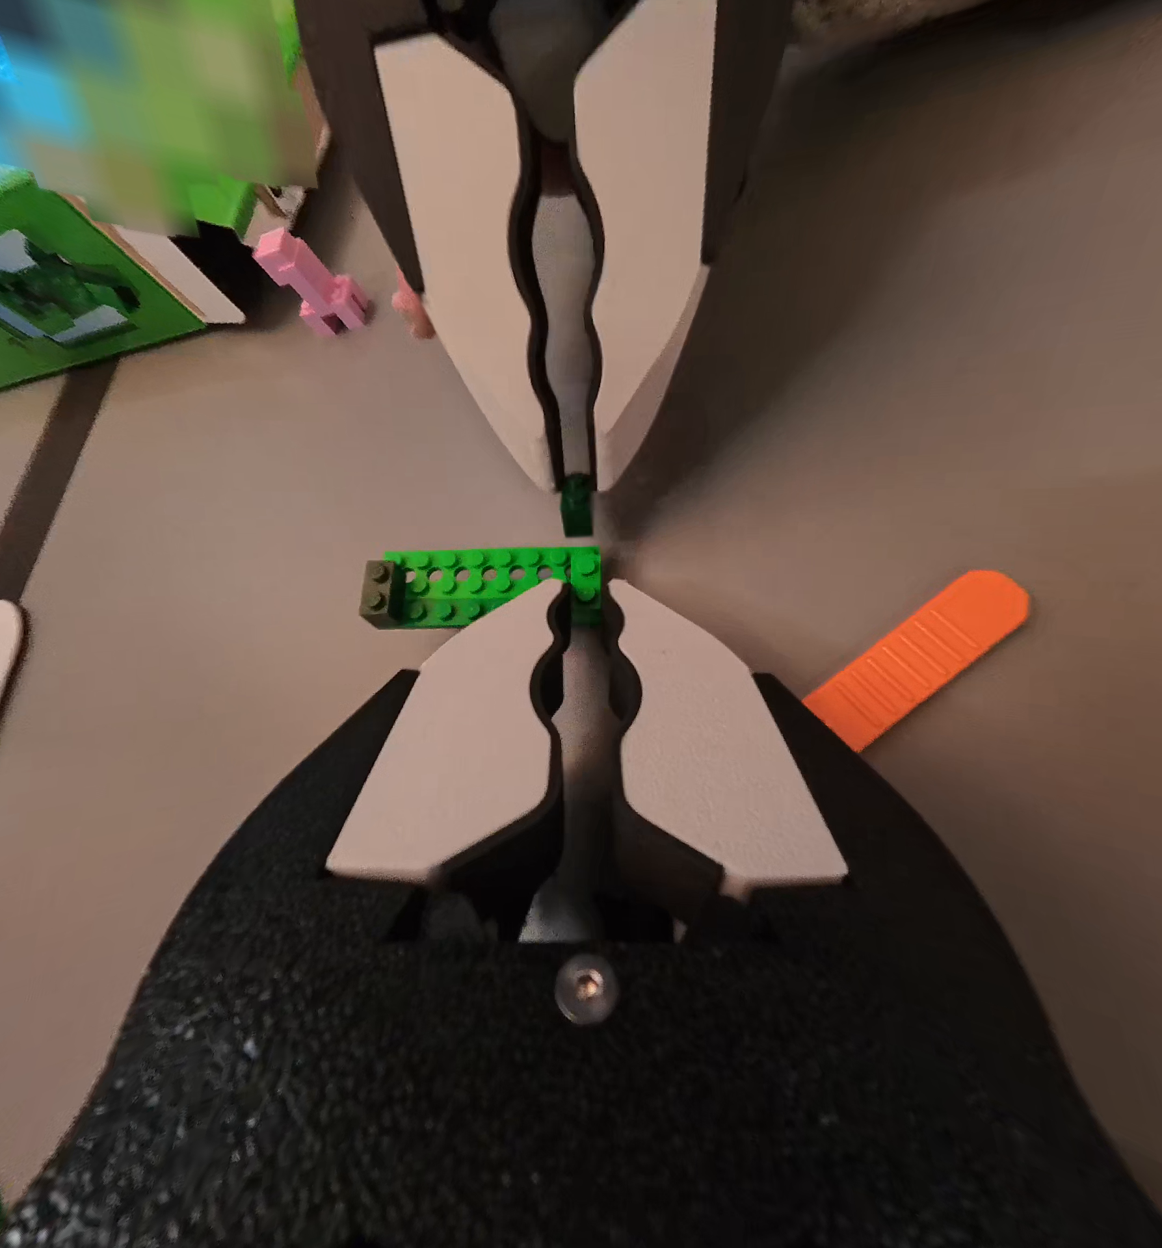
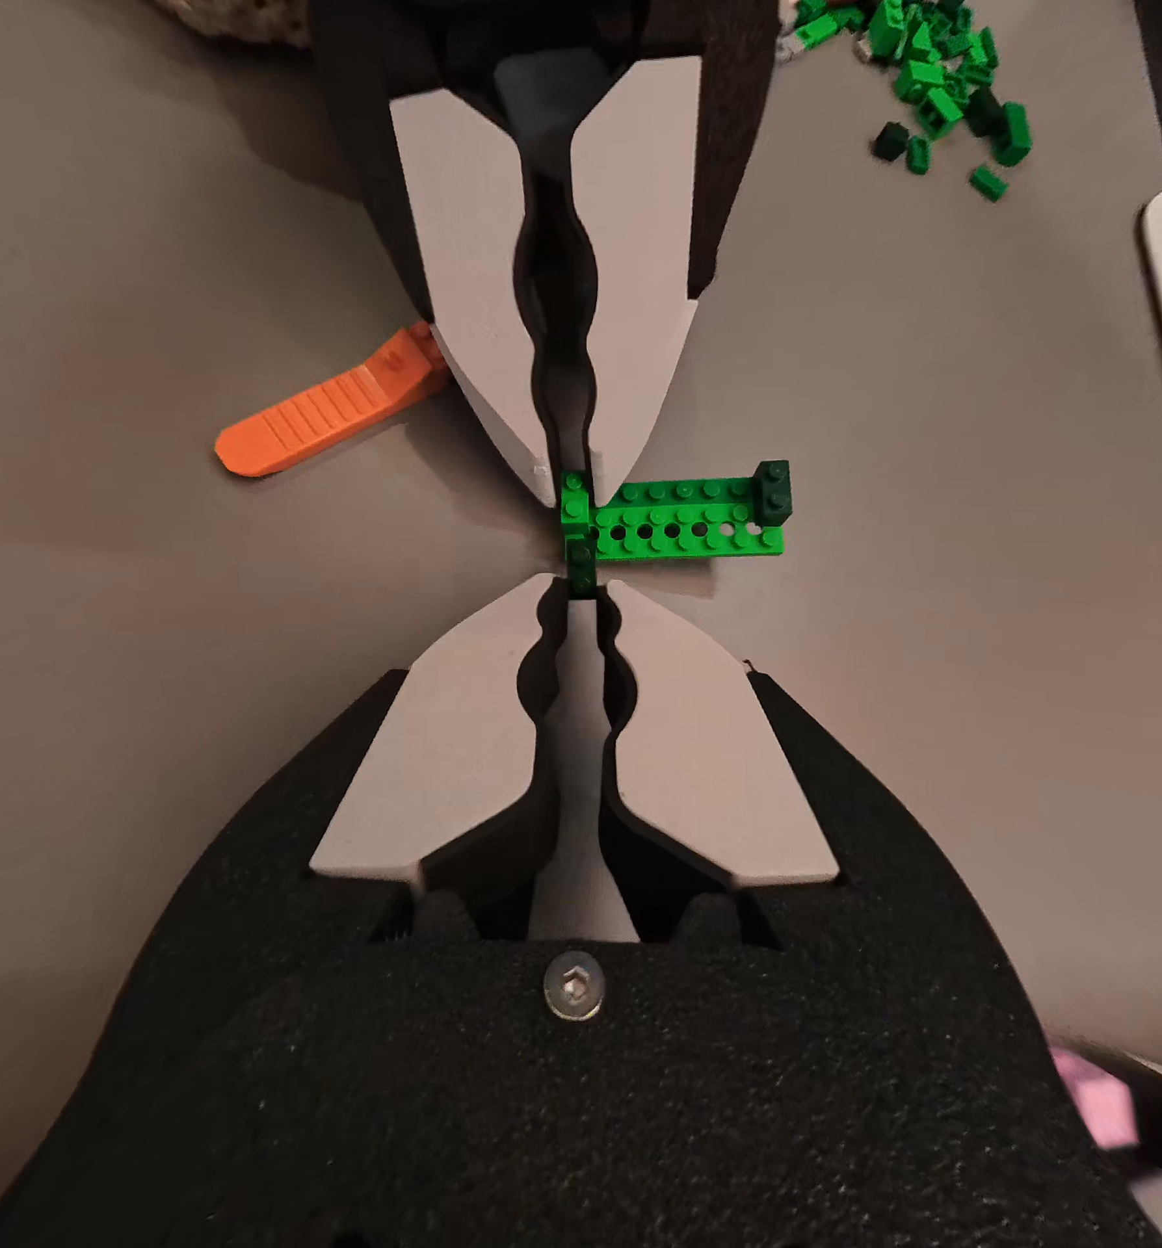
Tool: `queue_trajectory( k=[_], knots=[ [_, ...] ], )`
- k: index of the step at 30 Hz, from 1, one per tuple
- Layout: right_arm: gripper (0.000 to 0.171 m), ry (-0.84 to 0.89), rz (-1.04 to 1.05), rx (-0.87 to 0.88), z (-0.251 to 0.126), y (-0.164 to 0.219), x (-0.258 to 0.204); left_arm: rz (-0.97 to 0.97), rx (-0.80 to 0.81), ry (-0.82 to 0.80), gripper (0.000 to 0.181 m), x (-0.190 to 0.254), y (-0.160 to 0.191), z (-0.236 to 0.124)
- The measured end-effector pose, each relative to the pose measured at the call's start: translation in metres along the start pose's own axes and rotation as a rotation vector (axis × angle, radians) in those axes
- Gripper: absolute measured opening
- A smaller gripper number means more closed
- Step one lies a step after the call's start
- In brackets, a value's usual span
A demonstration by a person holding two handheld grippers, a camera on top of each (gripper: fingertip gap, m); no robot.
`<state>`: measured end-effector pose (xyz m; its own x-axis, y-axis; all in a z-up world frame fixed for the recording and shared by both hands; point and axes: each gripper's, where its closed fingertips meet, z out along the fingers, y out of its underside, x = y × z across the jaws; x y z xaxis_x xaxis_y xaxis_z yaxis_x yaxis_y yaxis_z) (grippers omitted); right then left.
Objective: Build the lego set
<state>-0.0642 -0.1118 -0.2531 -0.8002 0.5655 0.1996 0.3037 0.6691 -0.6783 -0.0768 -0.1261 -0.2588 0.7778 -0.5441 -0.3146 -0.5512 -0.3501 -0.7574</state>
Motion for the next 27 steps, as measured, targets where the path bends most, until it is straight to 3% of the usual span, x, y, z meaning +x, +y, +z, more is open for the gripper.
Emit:
queue_trajectory(
  k=[7, 14, 20, 27],
  knots=[
    [0.008, -0.008, -0.135, -0.231, -0.073, -0.045, 0.020, -0.111, 0.291, -0.181, 0.007, -0.023, -0.057, -0.027],
    [0.007, -0.302, -0.035, -0.594, -0.119, -0.080, 0.001, -0.316, 0.508, -0.031, 0.007, -0.018, -0.102, -0.053],
    [0.007, -0.382, -0.032, -0.803, -0.133, -0.114, -0.007, -0.387, 0.698, 0.065, 0.007, -0.014, -0.131, -0.082],
    [0.007, -0.399, -0.037, -1.036, -0.145, -0.140, -0.010, -0.375, 0.792, 0.077, 0.007, -0.011, -0.150, -0.106]
  ],
)
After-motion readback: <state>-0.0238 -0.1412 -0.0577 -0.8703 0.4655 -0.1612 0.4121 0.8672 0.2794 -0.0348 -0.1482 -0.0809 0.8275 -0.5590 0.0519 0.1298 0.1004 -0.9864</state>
